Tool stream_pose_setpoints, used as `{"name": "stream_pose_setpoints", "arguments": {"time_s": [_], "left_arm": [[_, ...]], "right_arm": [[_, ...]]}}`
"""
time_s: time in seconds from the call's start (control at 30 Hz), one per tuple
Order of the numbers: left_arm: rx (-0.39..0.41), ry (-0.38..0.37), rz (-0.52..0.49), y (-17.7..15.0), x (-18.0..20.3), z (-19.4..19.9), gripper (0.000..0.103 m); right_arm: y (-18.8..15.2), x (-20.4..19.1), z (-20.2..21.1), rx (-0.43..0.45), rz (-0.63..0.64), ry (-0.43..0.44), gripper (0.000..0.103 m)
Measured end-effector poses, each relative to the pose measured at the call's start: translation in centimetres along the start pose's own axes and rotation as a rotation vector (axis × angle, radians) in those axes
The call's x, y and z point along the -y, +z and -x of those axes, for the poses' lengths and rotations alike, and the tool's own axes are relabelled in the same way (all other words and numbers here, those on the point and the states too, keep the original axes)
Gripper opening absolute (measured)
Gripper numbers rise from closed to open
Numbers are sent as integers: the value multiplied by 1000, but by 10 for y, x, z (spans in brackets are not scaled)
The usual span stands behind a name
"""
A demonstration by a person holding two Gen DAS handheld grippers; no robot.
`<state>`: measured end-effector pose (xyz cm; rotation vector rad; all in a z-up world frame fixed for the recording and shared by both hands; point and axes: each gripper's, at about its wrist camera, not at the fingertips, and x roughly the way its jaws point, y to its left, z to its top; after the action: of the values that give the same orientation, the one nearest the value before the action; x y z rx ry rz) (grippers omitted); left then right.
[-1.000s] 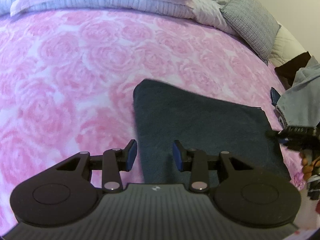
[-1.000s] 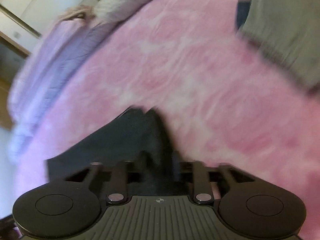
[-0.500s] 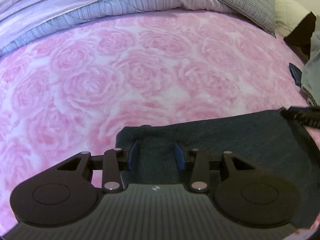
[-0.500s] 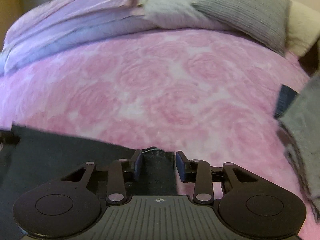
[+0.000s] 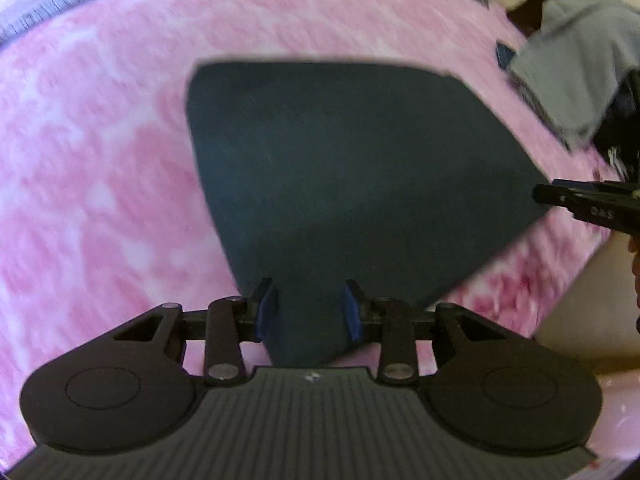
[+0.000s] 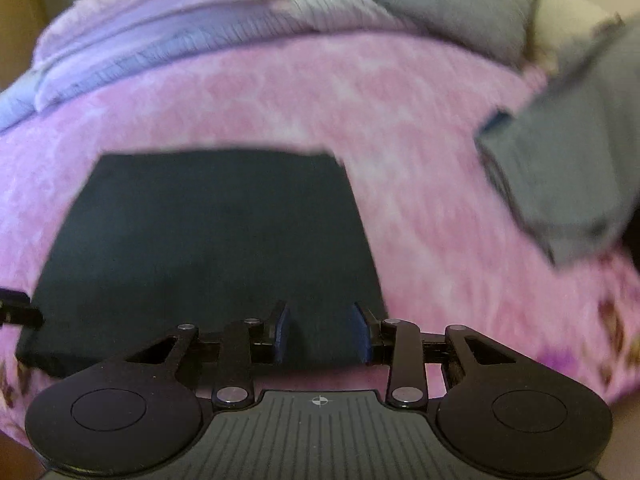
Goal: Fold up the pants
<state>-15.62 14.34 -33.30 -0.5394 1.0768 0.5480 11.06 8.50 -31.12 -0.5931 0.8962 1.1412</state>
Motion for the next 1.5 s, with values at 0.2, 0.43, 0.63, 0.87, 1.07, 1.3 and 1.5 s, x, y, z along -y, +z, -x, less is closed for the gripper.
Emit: {"name": "stream_pose_setpoints", "arguments": {"time_s": [0.2, 0.43, 0.63, 0.87, 1.07, 1.3, 1.5], "left_arm": [[-48, 26, 6, 1, -2, -4, 31], [-63, 49, -20, 11, -11, 20, 36], [-57, 33, -38, 13, -21, 34, 39], [-23, -12, -41, 12, -40, 47, 39], [16, -177, 153, 12, -89, 35, 47], [30, -333, 391, 26, -130, -13, 61], [55, -412, 488, 35, -134, -49, 63]], "right_arm": [[-15, -13, -21, -143, 18, -71, 32], [0, -33, 20, -91, -127, -41, 32], [5, -62, 30, -92, -118, -58, 33], [2, -82, 40, -104, -119, -64, 34], [4, -58, 44, -65, -196, -8, 36], [39, 31, 17, 26, -347, 130, 69], [63, 85, -61, -102, -373, 332, 69]]}}
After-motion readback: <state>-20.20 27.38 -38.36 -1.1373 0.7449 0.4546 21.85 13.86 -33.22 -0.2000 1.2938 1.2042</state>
